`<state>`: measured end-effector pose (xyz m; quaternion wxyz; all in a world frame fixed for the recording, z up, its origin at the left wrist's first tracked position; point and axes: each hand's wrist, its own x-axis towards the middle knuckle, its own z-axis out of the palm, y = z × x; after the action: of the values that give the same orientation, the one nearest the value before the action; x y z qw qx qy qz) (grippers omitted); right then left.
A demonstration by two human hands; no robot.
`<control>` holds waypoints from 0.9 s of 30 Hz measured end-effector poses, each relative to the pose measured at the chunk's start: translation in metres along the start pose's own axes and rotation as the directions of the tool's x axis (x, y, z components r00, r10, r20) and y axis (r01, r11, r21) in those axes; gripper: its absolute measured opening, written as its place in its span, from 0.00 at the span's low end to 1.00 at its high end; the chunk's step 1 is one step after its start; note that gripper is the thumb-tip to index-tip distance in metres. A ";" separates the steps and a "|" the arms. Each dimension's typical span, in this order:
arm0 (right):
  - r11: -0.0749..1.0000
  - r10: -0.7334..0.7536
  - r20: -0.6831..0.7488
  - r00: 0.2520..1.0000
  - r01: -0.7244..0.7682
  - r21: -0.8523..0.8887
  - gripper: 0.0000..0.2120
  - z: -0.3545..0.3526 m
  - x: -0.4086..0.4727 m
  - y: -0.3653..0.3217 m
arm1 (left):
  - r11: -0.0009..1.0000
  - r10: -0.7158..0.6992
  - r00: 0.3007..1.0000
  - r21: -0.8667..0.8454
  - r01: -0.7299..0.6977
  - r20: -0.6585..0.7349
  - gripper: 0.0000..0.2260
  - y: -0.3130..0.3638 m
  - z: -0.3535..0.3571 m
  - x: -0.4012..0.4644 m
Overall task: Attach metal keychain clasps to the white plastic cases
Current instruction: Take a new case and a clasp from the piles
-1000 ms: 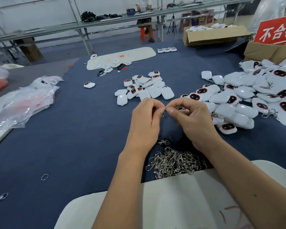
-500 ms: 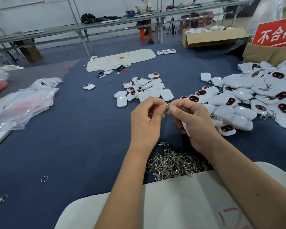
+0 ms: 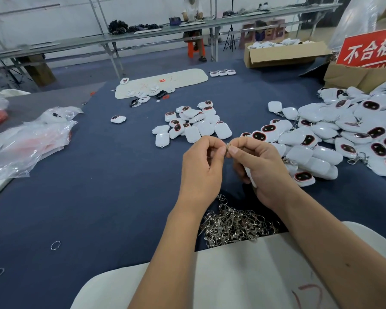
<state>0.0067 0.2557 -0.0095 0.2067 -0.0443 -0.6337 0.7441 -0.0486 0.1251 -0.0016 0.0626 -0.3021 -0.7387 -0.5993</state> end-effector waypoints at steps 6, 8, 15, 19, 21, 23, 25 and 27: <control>0.999 -0.011 0.029 1.000 0.013 -0.037 0.05 -0.003 0.001 0.001 | 0.999 0.015 1.000 0.047 -0.015 0.007 0.05 -0.002 -0.001 0.001; 0.998 -0.026 0.031 0.999 0.028 -0.048 0.06 -0.001 0.001 0.002 | 0.999 0.000 1.000 0.054 -0.001 0.012 0.05 -0.003 -0.004 0.001; 0.980 -0.105 -0.038 0.994 0.097 -0.172 0.17 0.012 0.001 0.010 | 0.997 -0.057 0.998 0.054 0.056 0.006 0.07 -0.008 -0.014 0.004; 0.995 -0.033 -0.109 0.993 0.022 -0.102 0.11 0.007 0.005 0.013 | 0.989 -0.104 0.994 0.112 0.099 0.043 0.07 -0.012 -0.020 0.003; 0.999 0.018 -0.118 0.993 -0.022 -0.033 0.11 0.005 0.007 0.013 | 0.986 -0.122 0.991 0.120 0.114 0.061 0.07 -0.013 -0.023 0.000; 0.998 0.041 -0.109 0.993 -0.047 -0.052 0.13 0.004 0.007 0.014 | 0.982 -0.142 0.984 0.139 0.126 0.106 0.09 -0.014 -0.025 -0.005; 0.985 0.014 -0.099 0.995 -0.031 -0.170 0.12 0.003 0.006 0.015 | 0.977 -0.160 0.974 0.167 0.133 0.160 0.09 -0.014 -0.026 -0.010; 0.962 -0.032 -0.089 0.995 0.007 -0.271 0.12 0.002 0.005 0.016 | 0.976 -0.168 0.969 0.166 0.138 0.181 0.09 -0.013 -0.026 -0.011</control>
<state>-0.0028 0.2535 -0.0234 0.2353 -0.1003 -0.7196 0.6456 -0.0533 0.0954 -0.0105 -0.0334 -0.2956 -0.8058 -0.5120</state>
